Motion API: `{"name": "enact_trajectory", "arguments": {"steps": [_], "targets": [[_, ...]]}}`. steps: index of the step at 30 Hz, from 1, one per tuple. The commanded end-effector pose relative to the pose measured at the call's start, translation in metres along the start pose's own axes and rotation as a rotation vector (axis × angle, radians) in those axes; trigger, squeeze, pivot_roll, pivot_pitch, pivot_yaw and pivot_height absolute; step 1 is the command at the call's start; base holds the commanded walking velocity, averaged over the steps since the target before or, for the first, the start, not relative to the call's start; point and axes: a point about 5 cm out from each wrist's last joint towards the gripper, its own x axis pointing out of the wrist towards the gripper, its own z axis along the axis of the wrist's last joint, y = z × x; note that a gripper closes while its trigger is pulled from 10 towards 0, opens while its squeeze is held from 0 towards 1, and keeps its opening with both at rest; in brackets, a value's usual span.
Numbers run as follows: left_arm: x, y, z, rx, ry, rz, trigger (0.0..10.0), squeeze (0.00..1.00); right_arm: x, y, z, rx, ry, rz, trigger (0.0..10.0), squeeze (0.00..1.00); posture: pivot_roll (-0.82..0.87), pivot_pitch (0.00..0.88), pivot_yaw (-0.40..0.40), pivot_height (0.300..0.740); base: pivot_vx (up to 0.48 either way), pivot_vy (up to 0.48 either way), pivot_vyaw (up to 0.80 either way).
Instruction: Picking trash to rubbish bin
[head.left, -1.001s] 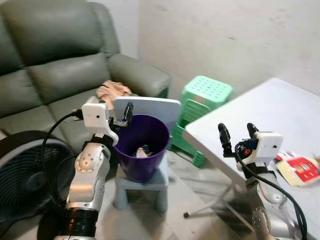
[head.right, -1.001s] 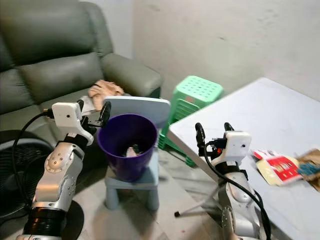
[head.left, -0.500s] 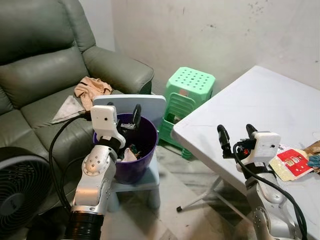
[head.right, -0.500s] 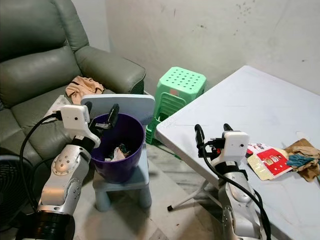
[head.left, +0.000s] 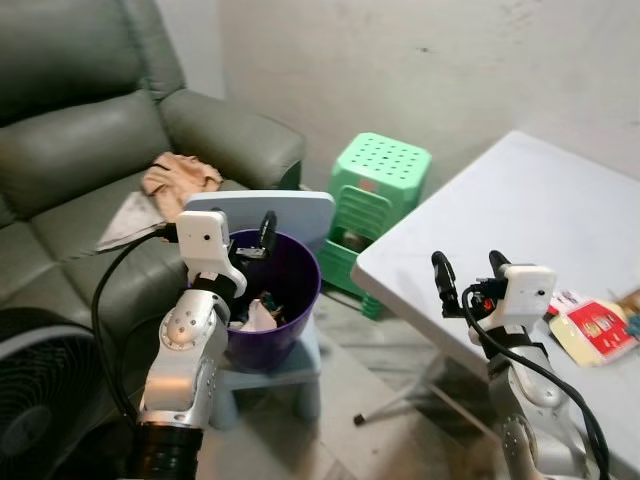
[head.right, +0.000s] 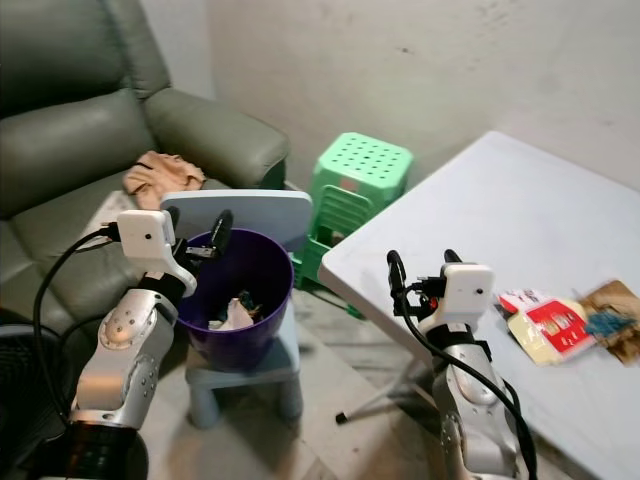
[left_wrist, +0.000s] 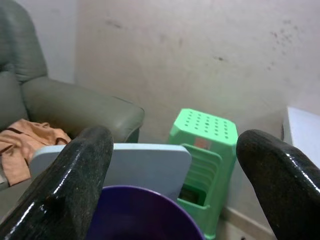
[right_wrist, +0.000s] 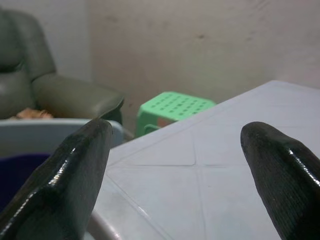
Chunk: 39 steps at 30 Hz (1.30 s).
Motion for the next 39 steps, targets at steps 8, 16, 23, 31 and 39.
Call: {"name": "enact_trajectory", "arguments": {"steps": [8, 16, 23, 31, 39], "targets": [[0.002, -0.016, 0.005, 0.013, -0.008, -0.053, 10.0, 0.0, -0.002, -0.008, 0.003, -0.022, 0.002, -0.03, 10.0, 0.0, 0.0, 0.055, -0.063, 0.74, 0.0, 0.0, -0.79], [-0.002, -0.028, 0.005, 0.06, -0.011, -0.126, 10.0, 0.0, -0.003, -0.008, 0.003, -0.026, 0.006, -0.036, 10.0, 0.0, 0.0, 0.056, -0.061, 0.74, 0.0, 0.0, -0.79], [-0.009, -0.046, 0.003, 0.142, -0.024, -0.234, 10.0, 0.0, -0.005, -0.01, 0.004, -0.028, -0.008, -0.057, 10.0, 0.0, 0.0, 0.058, -0.057, 0.74, 0.0, 0.0, -0.45], [-0.017, -0.058, 0.001, 0.131, -0.026, -0.281, 10.0, 0.0, -0.009, -0.01, 0.003, -0.022, -0.001, -0.062, 10.0, 0.0, -0.01, 0.065, -0.053, 0.74, 0.0, -0.04, 0.0], [-0.015, -0.051, 0.003, 0.096, -0.023, -0.246, 10.0, 0.0, -0.011, -0.007, 0.002, -0.012, 0.004, -0.053, 10.0, 0.0, 0.0, 0.068, -0.054, 0.74, 0.0, -0.472, 0.0]]}}
